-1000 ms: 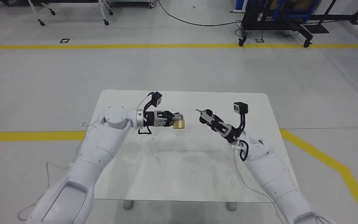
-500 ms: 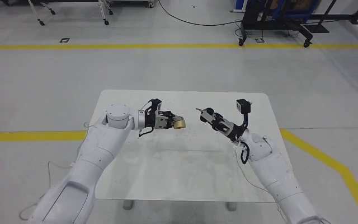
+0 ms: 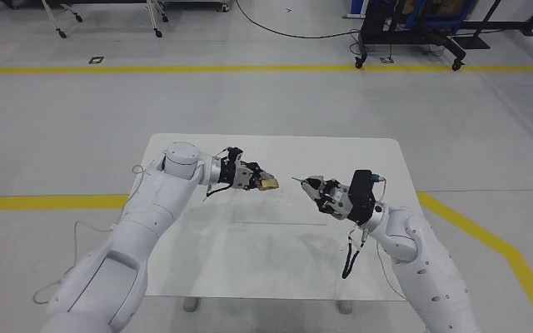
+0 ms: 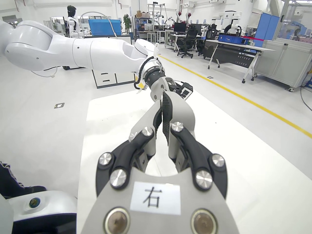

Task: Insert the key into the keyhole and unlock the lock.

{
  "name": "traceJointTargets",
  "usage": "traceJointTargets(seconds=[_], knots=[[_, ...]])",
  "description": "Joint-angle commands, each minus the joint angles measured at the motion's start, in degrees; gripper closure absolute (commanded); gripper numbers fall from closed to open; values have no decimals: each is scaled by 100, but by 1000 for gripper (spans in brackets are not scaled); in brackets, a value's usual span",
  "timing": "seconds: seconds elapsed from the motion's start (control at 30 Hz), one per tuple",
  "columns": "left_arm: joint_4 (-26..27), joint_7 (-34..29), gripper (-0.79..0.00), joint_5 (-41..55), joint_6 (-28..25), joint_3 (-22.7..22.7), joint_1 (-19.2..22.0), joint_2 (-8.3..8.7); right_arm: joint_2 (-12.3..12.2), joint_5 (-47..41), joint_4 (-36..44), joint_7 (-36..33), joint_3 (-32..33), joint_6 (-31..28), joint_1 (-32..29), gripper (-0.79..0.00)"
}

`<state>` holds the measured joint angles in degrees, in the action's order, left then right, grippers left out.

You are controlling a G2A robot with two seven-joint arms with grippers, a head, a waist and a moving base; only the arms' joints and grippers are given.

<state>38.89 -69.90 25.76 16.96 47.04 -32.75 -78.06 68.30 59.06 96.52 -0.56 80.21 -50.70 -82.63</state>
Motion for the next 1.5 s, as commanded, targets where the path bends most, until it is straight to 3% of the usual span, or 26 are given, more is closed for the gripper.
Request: traceJointTargets(seconds=[0.0,0.2,0.33,0.4,0.6,0.77,1.23,1.47], knots=[[0,0,0,0,0,0,0,0,0,2,1,4,0,0,-1,0],[45,-10,0,84,-4,11,-68,-6,-2,48,18,-20,4,38,5,0],[164,-511,0,918,73,164,-332,-63,-46,1554,761,-95,-8,464,-37,0],[96,-522,0,1037,61,123,-321,-116,-93,2713,1285,-52,-18,654,-170,0],[-499,-443,0,1223,543,-198,-36,-381,-237,5255,2198,588,-83,1278,-851,0],[-934,-372,0,1372,565,-336,194,-587,-326,7019,2573,457,-352,1734,-1248,0],[-1466,-335,0,1025,-326,-556,438,-845,-290,7227,2593,-502,-822,1668,-992,0],[-1578,-194,0,948,-494,-564,466,-927,-258,7520,2583,-1069,-1119,1778,-938,0]])
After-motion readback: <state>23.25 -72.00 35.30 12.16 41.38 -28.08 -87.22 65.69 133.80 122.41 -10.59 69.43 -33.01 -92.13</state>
